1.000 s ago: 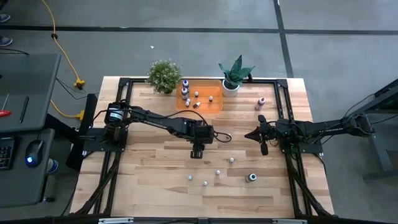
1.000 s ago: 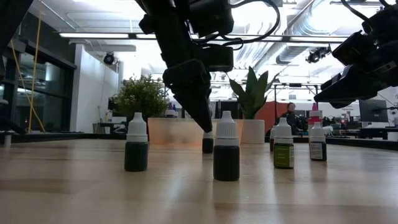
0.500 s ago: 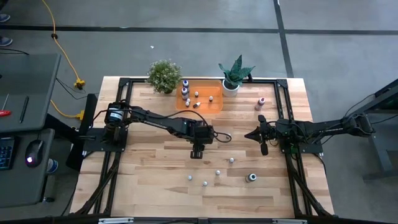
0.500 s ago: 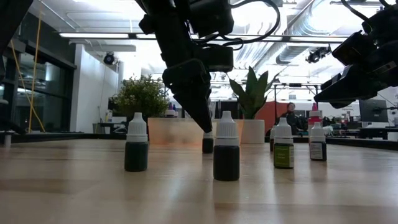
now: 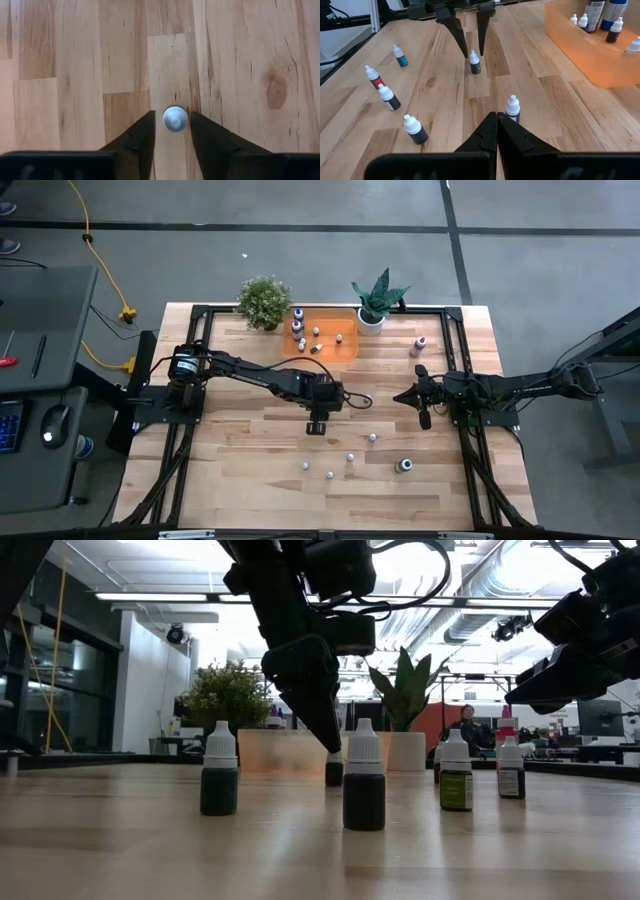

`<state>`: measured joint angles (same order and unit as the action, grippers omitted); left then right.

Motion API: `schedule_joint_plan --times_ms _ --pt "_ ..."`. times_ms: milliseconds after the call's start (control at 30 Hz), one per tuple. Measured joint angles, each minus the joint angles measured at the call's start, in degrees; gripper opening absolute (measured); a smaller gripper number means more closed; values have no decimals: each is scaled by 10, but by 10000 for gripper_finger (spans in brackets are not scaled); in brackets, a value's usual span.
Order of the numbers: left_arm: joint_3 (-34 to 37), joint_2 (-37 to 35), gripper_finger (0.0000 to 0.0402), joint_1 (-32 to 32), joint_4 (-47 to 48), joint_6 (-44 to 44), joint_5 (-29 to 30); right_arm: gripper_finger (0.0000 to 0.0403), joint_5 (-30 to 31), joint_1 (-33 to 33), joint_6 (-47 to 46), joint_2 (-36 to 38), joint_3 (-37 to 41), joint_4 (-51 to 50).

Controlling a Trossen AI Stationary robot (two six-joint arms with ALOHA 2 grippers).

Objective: Pick & Place food coloring
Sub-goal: Put the small green bottle into the bin

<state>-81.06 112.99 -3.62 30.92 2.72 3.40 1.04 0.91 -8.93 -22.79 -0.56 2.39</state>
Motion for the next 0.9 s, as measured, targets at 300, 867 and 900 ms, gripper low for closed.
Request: schedule_joint_plan --times_ms 300,867,900 --pt "0 0 51 0 -1 0 -3 0 0 0 0 0 0 0" --pt "-1 0 40 -1 3 0 4 0 0 0 0 0 0 0" --pt "-5 0 40 -1 11 0 4 0 0 0 0 0 0 0"
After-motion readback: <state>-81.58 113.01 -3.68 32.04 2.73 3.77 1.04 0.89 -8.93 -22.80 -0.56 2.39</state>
